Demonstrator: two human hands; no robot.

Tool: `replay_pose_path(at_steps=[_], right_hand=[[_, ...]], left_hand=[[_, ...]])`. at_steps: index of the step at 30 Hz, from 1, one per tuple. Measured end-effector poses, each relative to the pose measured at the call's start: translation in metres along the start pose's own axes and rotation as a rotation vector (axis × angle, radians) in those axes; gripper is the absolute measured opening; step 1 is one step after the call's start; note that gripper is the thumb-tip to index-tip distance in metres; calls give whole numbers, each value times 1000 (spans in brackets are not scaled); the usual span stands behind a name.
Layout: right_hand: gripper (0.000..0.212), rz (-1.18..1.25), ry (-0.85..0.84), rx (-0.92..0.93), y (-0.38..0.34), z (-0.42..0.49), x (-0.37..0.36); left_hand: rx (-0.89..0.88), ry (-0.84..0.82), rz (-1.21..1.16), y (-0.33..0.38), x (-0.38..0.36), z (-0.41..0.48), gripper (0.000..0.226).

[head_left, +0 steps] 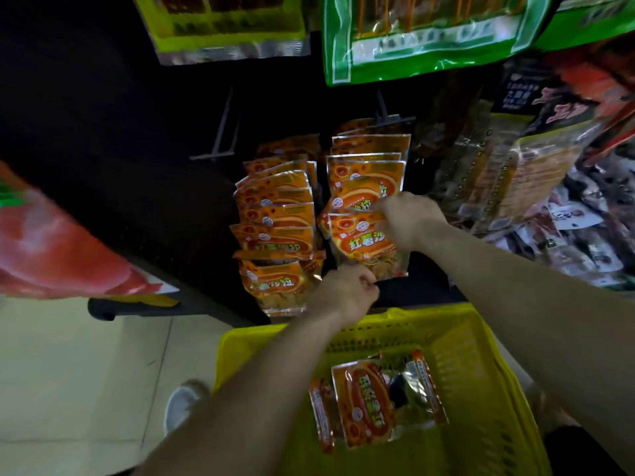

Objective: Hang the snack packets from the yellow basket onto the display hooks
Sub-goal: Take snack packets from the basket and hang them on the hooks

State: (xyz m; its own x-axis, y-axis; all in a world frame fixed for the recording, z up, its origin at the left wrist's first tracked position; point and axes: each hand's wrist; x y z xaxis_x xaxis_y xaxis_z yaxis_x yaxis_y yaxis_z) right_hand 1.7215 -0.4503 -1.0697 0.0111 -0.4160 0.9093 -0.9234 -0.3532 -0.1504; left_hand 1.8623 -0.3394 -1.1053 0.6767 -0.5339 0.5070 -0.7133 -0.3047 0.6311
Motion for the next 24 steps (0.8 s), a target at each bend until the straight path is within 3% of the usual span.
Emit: replay_pose_path(at_steps=[5, 13, 17, 24], right_hand=[[41, 33, -19, 35, 11, 37, 3], [41, 67, -17, 101, 14, 53, 9], [40, 8, 3, 114, 2, 45, 3], [65, -1, 36, 72, 1, 32, 9]], left_hand=[[56, -106, -34, -7, -23, 61, 57], [128, 49, 4, -24, -19, 95, 39], [126, -15, 15, -33, -19, 88, 48], [81, 22, -32, -37, -18, 65, 50]])
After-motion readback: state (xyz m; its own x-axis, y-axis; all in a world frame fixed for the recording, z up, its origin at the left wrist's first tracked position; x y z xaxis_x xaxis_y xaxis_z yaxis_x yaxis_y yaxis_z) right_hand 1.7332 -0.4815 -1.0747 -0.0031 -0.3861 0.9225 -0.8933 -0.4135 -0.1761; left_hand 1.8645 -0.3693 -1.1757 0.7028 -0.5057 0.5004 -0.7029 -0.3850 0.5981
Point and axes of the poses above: each hand's wrist, its own z-axis towards the middle knuckle, its own x-axis out of the back of the hand, y = z × x, and after that the axes turned 10 degrees about -y, right-handed
